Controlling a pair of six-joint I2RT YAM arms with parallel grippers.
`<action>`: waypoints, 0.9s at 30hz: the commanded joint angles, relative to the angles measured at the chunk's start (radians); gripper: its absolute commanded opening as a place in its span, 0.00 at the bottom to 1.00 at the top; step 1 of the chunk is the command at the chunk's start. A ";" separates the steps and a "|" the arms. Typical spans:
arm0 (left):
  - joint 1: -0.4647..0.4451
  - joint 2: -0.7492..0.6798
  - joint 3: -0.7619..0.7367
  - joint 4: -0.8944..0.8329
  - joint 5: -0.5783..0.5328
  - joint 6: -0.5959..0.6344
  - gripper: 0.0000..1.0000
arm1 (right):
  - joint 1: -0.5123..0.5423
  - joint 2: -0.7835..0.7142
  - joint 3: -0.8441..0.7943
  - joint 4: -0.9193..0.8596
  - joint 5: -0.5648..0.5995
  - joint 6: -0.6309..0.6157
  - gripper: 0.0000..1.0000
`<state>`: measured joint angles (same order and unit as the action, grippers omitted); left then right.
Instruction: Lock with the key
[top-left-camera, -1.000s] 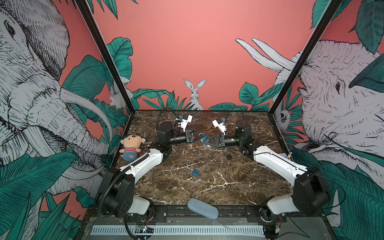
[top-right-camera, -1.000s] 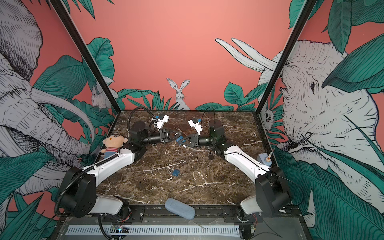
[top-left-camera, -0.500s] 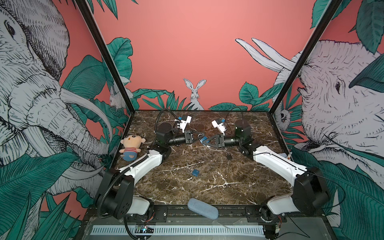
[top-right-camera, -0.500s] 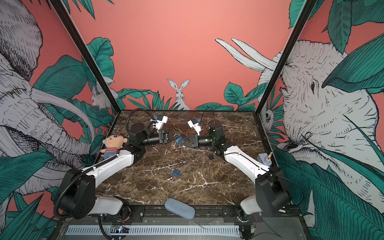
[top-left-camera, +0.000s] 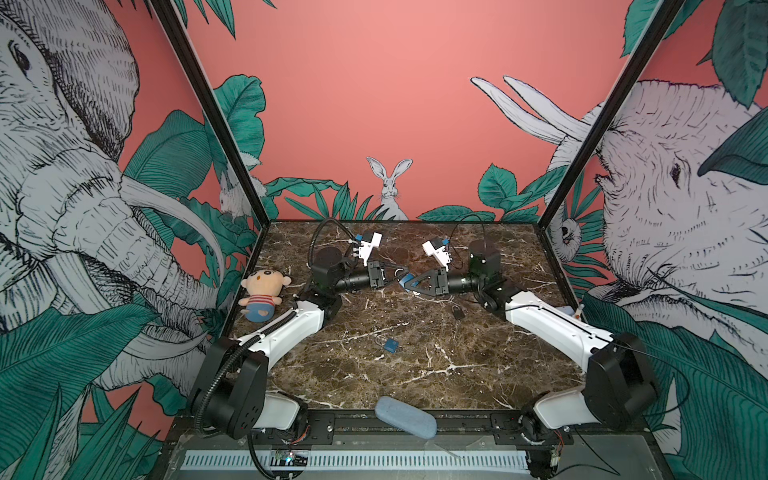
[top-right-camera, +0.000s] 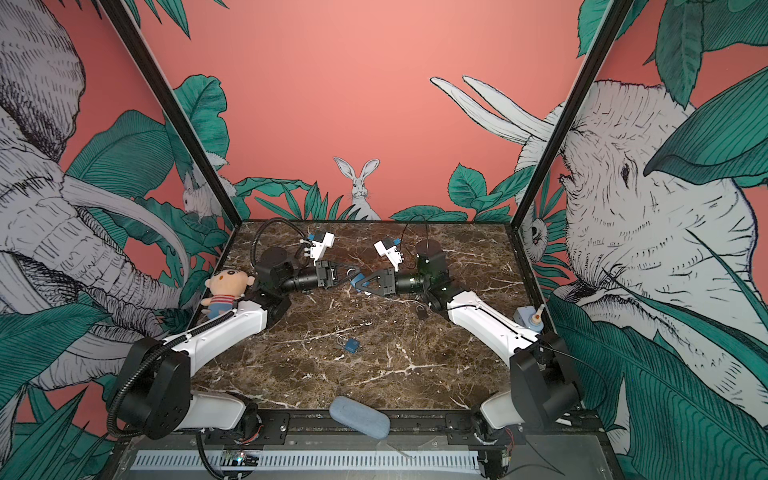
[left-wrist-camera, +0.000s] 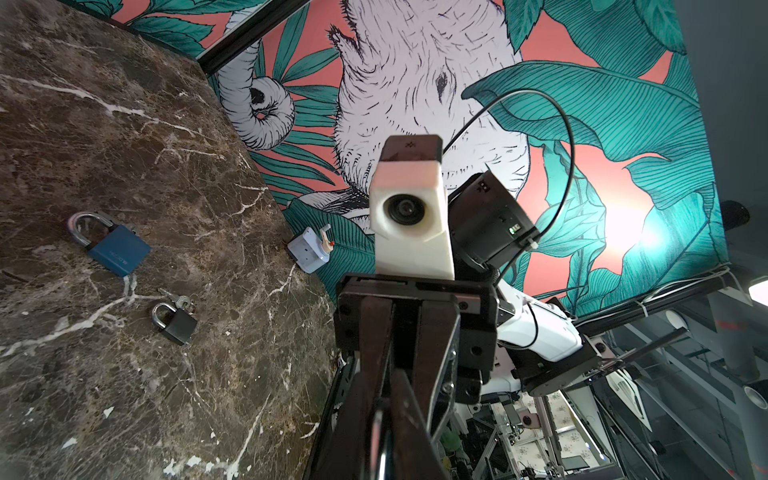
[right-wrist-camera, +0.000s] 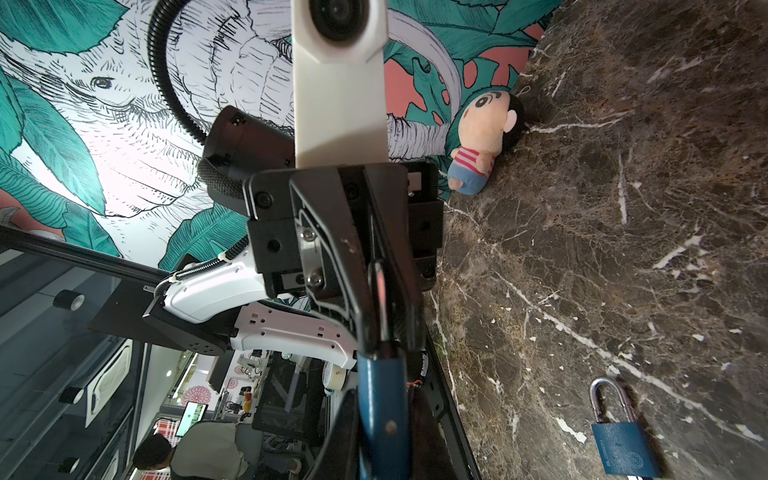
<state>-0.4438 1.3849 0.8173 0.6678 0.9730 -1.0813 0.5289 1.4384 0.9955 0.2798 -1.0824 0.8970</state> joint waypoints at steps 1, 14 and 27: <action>0.019 -0.021 -0.032 -0.033 -0.011 0.010 0.00 | -0.018 -0.010 0.058 0.103 0.044 -0.005 0.00; 0.044 -0.038 -0.040 -0.047 -0.014 0.002 0.17 | -0.032 -0.010 0.030 0.171 0.037 0.042 0.00; 0.047 -0.035 -0.037 -0.021 -0.008 -0.009 0.17 | -0.032 -0.010 0.028 0.186 0.028 0.055 0.00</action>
<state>-0.4030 1.3701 0.7971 0.6491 0.9604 -1.1069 0.5026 1.4525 0.9955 0.3481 -1.0508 0.9390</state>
